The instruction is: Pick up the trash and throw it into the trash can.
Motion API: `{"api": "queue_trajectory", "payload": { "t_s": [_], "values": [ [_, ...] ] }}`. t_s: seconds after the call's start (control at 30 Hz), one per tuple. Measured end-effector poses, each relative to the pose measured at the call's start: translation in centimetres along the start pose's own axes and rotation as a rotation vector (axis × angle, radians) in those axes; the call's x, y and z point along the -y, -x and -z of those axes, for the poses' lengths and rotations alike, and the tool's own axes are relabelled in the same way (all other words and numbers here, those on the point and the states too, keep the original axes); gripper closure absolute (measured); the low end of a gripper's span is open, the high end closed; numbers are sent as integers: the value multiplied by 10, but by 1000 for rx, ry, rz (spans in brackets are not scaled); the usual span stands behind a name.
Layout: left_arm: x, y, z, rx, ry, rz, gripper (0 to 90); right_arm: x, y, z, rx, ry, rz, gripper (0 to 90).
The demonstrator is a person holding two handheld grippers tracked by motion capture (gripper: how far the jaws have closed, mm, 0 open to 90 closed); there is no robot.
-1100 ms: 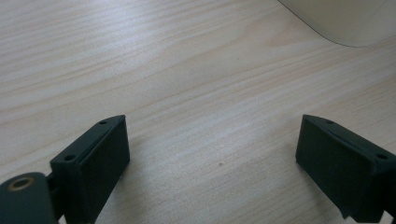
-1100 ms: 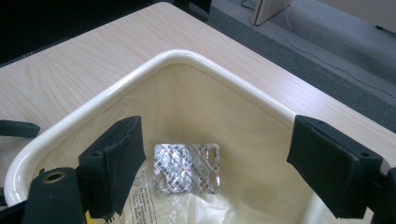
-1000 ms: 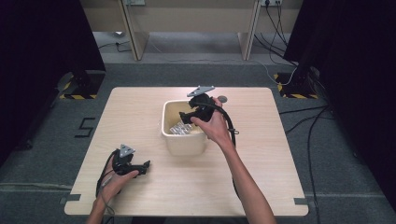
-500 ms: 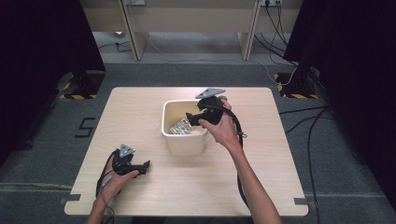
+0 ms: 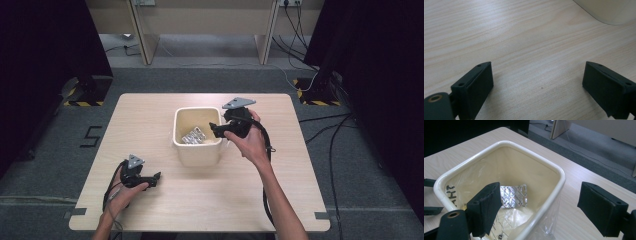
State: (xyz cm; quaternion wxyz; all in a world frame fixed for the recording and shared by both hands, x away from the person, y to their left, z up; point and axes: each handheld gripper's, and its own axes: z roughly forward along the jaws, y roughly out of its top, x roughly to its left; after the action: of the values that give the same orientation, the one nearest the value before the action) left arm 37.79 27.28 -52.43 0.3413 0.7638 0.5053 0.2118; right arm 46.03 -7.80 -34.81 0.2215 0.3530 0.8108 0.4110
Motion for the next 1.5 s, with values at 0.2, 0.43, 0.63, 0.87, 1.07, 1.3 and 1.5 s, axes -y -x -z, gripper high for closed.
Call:
{"api": "queue_trajectory", "payload": {
  "t_s": [0.2,0.43,0.63,0.87,1.07,1.3,1.5],
  "values": [
    [0,0,0,0,-3,-3,88,8,5,7,7,1,-13,189],
    [0,0,0,0,0,-3,88,19,11,17,21,7,-24,190],
    [0,0,0,0,3,0,88,28,15,23,28,10,-33,191],
    [0,0,0,0,3,0,88,40,19,29,34,12,-39,192],
    [0,0,0,0,3,0,88,50,20,33,37,7,-46,193],
    [0,0,0,0,3,0,88,62,23,38,43,5,-58,192],
    [0,0,0,0,2,-1,88,73,25,44,51,4,-66,193]
  ]
}}
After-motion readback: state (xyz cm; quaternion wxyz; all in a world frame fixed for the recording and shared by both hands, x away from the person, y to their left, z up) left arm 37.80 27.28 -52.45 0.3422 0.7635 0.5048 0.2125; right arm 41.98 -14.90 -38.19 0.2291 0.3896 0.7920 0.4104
